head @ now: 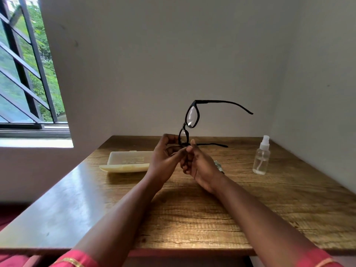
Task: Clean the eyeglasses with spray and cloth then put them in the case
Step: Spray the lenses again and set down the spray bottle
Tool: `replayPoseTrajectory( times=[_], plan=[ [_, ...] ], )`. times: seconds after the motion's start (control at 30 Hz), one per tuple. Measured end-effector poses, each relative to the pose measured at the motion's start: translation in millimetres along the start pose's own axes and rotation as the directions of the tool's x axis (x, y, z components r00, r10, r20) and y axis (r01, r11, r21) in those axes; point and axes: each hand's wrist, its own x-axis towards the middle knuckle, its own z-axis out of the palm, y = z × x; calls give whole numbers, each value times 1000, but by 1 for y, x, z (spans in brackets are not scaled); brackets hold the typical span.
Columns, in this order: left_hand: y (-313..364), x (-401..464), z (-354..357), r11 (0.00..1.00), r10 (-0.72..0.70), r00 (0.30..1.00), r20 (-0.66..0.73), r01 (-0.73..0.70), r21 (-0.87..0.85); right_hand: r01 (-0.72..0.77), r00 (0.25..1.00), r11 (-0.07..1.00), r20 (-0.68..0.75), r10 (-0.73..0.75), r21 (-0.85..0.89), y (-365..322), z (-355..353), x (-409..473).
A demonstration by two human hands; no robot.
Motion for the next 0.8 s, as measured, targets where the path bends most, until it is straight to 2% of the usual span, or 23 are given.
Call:
replayPoseTrajectory(
  times=[0.27,0.37,0.53,0.6,0.67,0.8],
  plan=[
    [4,-2,2,1000,0,999,52,-1,26,25,997,1000,-70,-26,-1,4,-4,6],
    [2,-1,1,994,23,998,59,-29,104,49,992,998,-119,-43,47,3,-6,9],
    [-4,1,-1,940,33,997,65,-53,337,90,968,987,-245,-54,136,-3,-9,12],
    [-5,1,-1,927,34,996,79,-61,370,110,947,991,-310,-81,77,-6,-10,12],
    [-4,1,-1,926,37,998,57,-56,374,113,914,992,-386,-129,-62,-4,-14,15],
    [-5,3,-4,926,77,997,-19,-64,373,124,806,960,-539,-244,-250,2,-24,24]
  ],
)
